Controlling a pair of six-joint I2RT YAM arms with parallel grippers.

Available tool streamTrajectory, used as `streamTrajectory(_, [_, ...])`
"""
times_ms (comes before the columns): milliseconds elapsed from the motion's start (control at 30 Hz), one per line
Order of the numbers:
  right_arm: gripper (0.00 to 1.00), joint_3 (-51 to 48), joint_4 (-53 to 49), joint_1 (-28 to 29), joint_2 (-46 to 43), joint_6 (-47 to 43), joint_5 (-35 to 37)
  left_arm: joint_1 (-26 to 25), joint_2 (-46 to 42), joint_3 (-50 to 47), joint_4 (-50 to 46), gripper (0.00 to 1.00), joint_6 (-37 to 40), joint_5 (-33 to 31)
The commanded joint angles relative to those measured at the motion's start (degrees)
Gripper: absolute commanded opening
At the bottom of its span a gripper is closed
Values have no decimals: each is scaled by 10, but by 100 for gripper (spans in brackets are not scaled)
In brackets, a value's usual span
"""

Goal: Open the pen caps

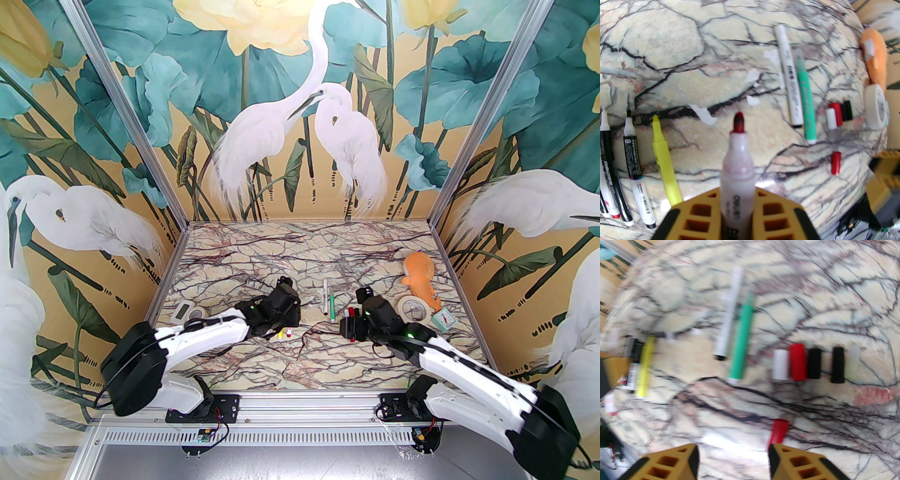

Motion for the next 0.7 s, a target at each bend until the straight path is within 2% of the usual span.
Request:
streamTrajectory(0, [78,-8,7,-2,-44,-22,-55,1,32,26,-25,8,-31,-32])
streamTrajectory(200, [99,-10,11,-2,-97,-23,-96,-3,95,61,-42,8,-43,-50])
streamTrajectory(367, [99,-12,7,-3,-120,-19,-100,-7,137,88,-84,9,-61,-85])
streamTrajectory(667, [99,-18,4,-2,-119,-14,-85,-15,180,106,-112,11,-70,-103])
